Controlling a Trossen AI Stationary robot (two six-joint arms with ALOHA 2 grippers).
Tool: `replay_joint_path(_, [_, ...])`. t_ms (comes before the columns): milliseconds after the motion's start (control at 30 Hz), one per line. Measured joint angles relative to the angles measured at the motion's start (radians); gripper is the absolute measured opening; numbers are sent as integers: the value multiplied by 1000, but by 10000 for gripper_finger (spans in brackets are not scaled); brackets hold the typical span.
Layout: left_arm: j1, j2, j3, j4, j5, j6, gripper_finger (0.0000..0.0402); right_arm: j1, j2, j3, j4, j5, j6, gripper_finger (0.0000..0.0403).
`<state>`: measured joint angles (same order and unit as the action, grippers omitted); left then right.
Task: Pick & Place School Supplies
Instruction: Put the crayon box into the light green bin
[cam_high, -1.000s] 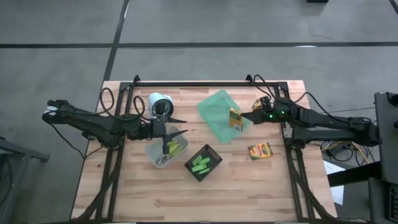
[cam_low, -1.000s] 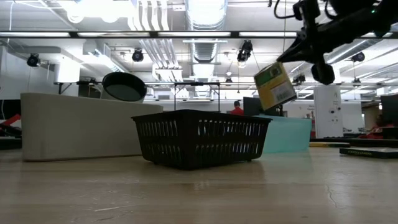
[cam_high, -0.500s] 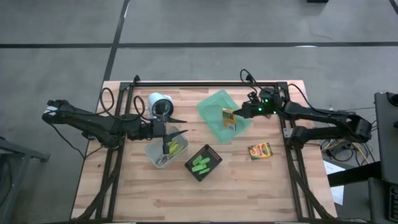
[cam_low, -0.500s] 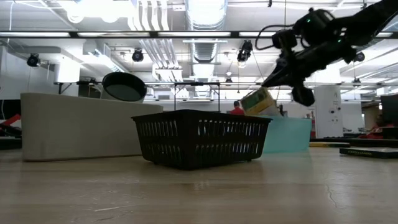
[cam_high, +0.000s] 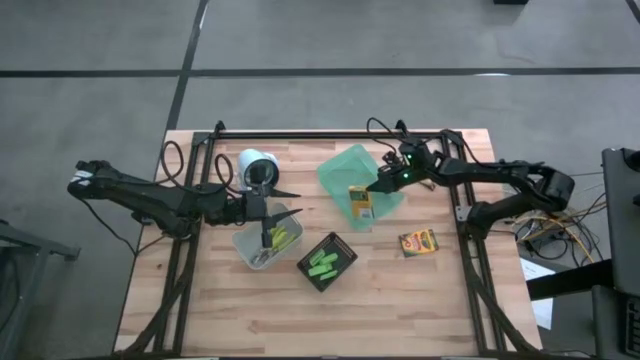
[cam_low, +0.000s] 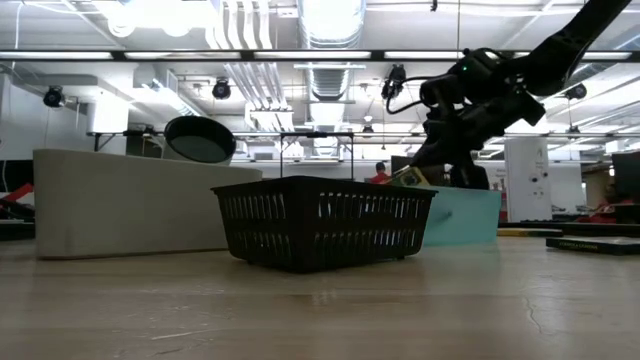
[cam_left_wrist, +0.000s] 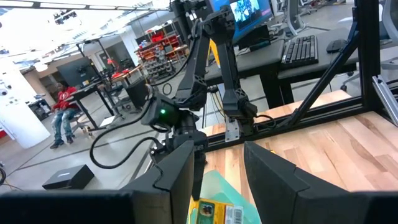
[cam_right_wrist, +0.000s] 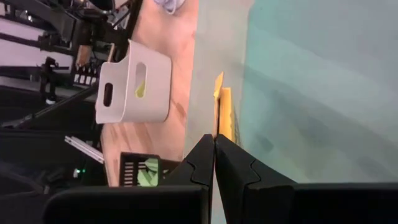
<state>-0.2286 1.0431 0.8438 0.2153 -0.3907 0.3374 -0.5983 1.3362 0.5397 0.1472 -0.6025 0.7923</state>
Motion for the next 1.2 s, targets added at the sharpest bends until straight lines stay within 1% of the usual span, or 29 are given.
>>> replay_joint_path(233, [0, 0, 0, 0, 0, 0, 147, -1, 13, 33, -4, 0, -51, 8])
replay_joint_path(367, [0, 0, 0, 0, 0, 0, 147, -11, 14, 41, -39, 0, -68, 9])
replay_joint_path(833, [0, 0, 0, 0, 0, 0, 147, -22, 21, 24, -66, 2, -86, 9])
replay_joint_path(1033, [0, 0, 0, 0, 0, 0, 147, -22, 21, 24, -65, 19, -54, 9])
replay_joint_path(1200, [0, 0, 0, 0, 0, 0, 147, -22, 21, 24, -70, 27, -59, 9])
